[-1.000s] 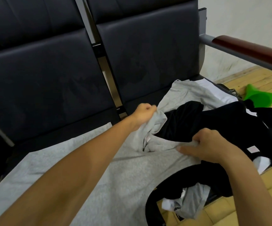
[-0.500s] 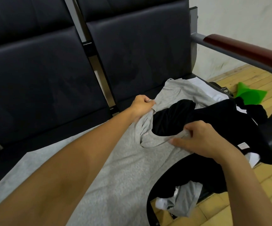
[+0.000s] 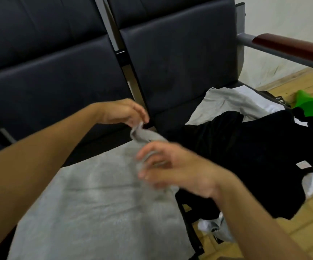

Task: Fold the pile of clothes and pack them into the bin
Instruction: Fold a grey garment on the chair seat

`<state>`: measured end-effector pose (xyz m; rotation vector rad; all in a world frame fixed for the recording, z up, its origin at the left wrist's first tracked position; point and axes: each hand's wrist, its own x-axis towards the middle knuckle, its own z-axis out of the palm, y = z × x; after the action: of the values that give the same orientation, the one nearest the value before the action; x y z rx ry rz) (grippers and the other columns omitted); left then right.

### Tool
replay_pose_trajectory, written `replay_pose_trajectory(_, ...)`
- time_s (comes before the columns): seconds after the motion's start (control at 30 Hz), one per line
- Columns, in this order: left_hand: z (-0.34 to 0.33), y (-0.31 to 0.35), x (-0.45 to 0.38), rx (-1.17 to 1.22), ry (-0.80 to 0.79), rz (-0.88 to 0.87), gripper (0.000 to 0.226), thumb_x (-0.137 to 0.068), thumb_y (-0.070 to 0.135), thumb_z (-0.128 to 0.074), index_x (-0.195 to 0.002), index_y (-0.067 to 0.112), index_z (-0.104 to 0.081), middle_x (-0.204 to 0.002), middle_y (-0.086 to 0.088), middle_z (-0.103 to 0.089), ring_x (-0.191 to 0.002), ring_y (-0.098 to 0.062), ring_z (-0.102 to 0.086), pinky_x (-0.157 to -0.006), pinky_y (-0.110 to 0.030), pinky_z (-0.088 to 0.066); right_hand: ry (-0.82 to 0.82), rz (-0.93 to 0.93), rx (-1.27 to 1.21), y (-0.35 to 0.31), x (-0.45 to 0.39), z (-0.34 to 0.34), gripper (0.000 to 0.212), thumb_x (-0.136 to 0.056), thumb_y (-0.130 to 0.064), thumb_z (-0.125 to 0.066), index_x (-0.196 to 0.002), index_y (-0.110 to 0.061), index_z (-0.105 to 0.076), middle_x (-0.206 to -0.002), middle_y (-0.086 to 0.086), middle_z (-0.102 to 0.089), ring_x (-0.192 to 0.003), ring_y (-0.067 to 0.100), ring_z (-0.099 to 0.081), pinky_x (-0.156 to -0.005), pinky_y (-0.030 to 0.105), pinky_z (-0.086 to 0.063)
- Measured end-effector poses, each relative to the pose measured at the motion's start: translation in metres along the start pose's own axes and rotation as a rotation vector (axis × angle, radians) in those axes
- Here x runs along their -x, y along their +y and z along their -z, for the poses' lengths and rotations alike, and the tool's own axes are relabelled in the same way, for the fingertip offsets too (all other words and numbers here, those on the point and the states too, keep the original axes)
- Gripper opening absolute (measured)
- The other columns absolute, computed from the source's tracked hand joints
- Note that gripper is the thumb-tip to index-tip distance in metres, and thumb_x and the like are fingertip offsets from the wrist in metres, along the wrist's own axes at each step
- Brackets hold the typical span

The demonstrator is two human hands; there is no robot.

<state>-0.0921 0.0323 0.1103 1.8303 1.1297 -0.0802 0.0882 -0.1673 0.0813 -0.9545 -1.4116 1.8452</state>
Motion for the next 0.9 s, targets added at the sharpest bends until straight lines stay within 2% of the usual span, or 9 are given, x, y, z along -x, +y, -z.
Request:
replay_pose_trajectory(0.07,0.003,-0.020,0.014,-0.121,-0.011,0.077,0.021,-0.092,0.003,-0.056,-0.107,0.007,-0.068,-0.094,-0.008,-0.074,-0.093,-0.019,-0.069,-0.090,-0.028,-0.052,-0.179,-0.117,0.019,0.005,-0.011,-0.020,0.024,-0.094,-0.013,-0.066,-0.117,-0.019,-0.062,-0.114,0.012,-0.068,-0.092,0.020,-0.069,-0.076,0.028,-0.057)
replay_pose_trajectory(0.13,-0.005,-0.046,0.012,-0.219,-0.006,0.132,0.022,-0.093,0.003,-0.052,-0.105,0.010,-0.069,-0.095,-0.009,-0.075,-0.095,-0.021,-0.071,-0.090,-0.029,-0.053,-0.110,-0.207,0.220,0.014,-0.014,-0.021,0.016,-0.096,-0.024,-0.065,-0.109,-0.015,-0.066,-0.107,0.010,-0.069,-0.085,0.016,-0.070,-0.078,0.029,-0.060)
replay_pose_trajectory(0.23,-0.031,-0.080,-0.012,-0.584,-0.022,0.082,0.035,-0.094,0.003,-0.049,-0.116,0.028,-0.059,-0.113,-0.001,-0.066,-0.102,-0.024,-0.064,-0.091,-0.035,-0.052,0.056,-0.464,0.860,0.037,-0.012,-0.005,0.028,-0.095,-0.035,-0.062,-0.108,-0.009,-0.063,-0.112,0.011,-0.063,-0.095,0.021,-0.069,-0.077,0.031,-0.056)
replay_pose_trajectory(0.33,-0.068,-0.095,-0.038,-0.898,-0.008,-0.127,0.064,-0.092,0.005,-0.053,-0.143,0.040,-0.037,-0.136,0.006,-0.041,-0.116,-0.018,-0.046,-0.095,-0.038,-0.046,-0.115,-0.718,1.277,0.064,-0.015,-0.011,0.053,-0.091,-0.034,-0.067,-0.131,-0.005,-0.050,-0.130,0.014,-0.054,-0.109,0.027,-0.059,-0.081,0.034,-0.047)
replay_pose_trajectory(0.53,-0.082,-0.095,-0.069,-0.864,0.004,-0.309,0.023,-0.094,0.018,-0.057,-0.112,0.031,-0.062,-0.119,0.012,-0.051,-0.110,-0.010,-0.047,-0.103,-0.041,-0.037,0.025,-0.692,1.334,0.102,-0.046,-0.031,0.039,-0.099,-0.022,-0.056,-0.135,-0.008,-0.048,-0.138,0.011,-0.048,-0.126,0.026,-0.050,-0.092,0.035,-0.047)
replay_pose_trajectory(0.67,-0.073,-0.099,-0.063,-0.847,-0.128,-0.181,0.042,-0.100,0.020,-0.044,-0.132,0.048,-0.047,-0.116,0.008,-0.042,-0.098,-0.016,-0.044,-0.087,-0.035,-0.033,0.015,-0.650,1.318,0.102,-0.052,-0.028,0.034,-0.103,-0.012,-0.044,-0.137,-0.010,-0.043,-0.141,0.012,-0.044,-0.127,0.027,-0.049,-0.097,0.035,-0.047)
replay_pose_trajectory(0.77,-0.073,-0.105,-0.060,-0.700,-0.151,-0.105,0.035,-0.097,0.019,-0.051,-0.119,0.047,-0.052,-0.113,0.006,-0.034,-0.098,-0.024,-0.048,-0.085,-0.041,-0.043,-0.024,-0.650,1.209,0.097,-0.055,-0.030,0.009,-0.099,-0.008,-0.048,-0.098,-0.017,-0.046,-0.117,0.010,-0.050,-0.100,0.019,-0.056,-0.072,0.026,-0.045)
replay_pose_trajectory(0.8,-0.075,-0.107,-0.059,-0.630,-0.144,-0.111,0.032,-0.096,0.017,-0.054,-0.116,0.042,-0.054,-0.115,0.005,-0.034,-0.101,-0.024,-0.048,-0.089,-0.042,-0.046,-0.020,-0.643,1.150,0.100,-0.055,-0.028,0.022,-0.096,-0.007,-0.053,-0.084,-0.018,-0.039,-0.105,0.008,-0.048,-0.082,0.013,-0.051,-0.061,0.021,-0.039)
replay_pose_trajectory(0.9,-0.077,-0.110,-0.053,-0.514,-0.086,-0.187,0.027,-0.093,0.012,-0.058,-0.115,0.027,-0.059,-0.114,0.003,-0.051,-0.101,-0.017,-0.054,-0.090,-0.039,-0.049,0.002,-0.622,1.044,0.102,-0.052,-0.033,0.028,-0.090,-0.010,-0.061,-0.084,-0.019,-0.035,-0.099,0.003,-0.041,-0.075,0.012,-0.043,-0.051,0.017,-0.031)
